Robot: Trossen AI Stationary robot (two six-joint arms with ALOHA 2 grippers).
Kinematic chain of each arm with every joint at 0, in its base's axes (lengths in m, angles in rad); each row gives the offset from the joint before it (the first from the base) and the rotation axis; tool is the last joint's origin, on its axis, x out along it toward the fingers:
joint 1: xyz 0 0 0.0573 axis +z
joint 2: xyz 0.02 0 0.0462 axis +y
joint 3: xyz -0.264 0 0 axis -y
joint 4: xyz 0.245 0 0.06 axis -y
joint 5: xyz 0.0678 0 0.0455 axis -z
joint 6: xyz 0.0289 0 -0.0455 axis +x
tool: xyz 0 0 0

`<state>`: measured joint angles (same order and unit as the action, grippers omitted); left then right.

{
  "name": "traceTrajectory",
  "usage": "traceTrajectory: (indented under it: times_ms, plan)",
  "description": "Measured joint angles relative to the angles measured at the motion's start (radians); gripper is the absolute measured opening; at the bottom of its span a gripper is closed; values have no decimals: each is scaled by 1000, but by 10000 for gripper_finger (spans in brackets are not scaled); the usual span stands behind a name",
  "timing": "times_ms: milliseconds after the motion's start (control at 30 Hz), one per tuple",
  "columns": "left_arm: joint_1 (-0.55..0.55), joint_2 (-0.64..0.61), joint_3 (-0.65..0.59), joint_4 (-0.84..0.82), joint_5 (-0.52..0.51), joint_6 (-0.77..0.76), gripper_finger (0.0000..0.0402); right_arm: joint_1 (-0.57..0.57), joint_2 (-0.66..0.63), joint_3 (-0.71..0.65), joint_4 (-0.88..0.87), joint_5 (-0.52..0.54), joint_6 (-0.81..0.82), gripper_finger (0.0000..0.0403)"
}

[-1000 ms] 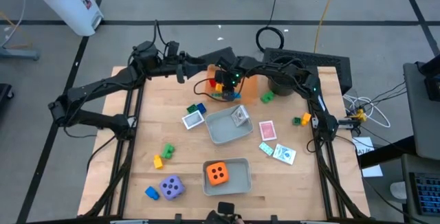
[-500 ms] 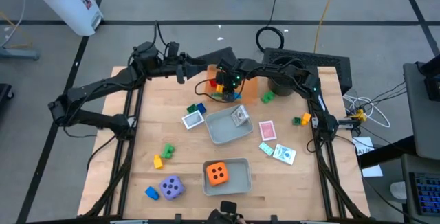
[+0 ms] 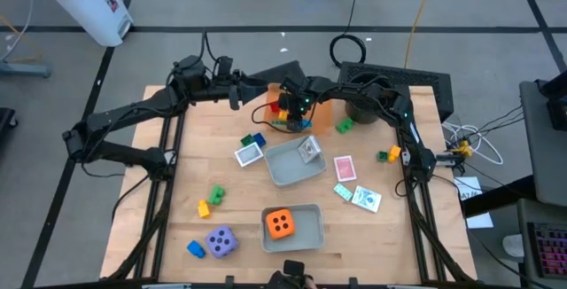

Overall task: Pick & Place Toys
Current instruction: Put the yellow game piece into the orange bin, then put the green game piece into the orange bin

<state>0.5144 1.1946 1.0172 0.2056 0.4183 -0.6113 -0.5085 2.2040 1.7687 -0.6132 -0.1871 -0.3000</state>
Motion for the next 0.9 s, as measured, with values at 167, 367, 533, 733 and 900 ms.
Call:
traceTrajectory:
  times_ms: [167,367,533,733,900]
  plan:
    - [0,0,0,0,0,0,273,0,0,0,8,0,0,203]
    - [1,0,0,0,0,18,273,0,-26,-1,11,0,5,212]
    - [17,0,0,0,11,30,273,0,-77,-1,17,-4,7,207]
    - [60,-28,0,-95,61,29,273,-1,-153,-1,53,-88,42,207]
    - [70,-79,0,-359,60,82,273,-1,-211,0,106,-171,170,206]
